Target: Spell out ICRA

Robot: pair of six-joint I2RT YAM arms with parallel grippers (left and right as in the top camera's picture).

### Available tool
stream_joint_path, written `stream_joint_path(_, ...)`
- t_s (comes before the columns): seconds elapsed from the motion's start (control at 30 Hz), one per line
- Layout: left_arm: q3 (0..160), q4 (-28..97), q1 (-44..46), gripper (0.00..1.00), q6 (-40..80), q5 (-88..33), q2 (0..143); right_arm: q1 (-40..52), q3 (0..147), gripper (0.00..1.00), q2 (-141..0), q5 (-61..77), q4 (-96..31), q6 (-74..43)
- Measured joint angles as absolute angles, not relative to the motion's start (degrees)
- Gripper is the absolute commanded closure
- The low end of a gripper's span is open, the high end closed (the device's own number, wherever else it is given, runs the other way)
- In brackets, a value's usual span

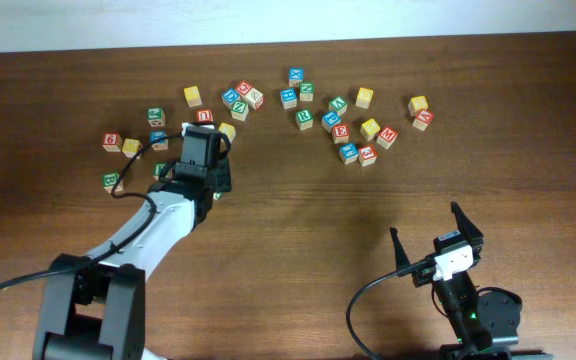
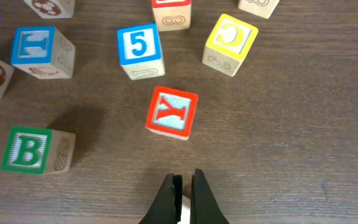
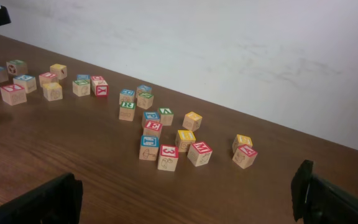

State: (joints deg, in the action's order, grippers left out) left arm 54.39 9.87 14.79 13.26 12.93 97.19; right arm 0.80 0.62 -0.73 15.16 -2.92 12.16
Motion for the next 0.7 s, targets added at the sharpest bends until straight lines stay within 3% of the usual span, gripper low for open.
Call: stream_joint_path(0.7,54.37,10.55,14.79,1.0,13.26,9.26,102.74,0.8,0.62,0.02,-0.73,15.16,-2.92,12.21)
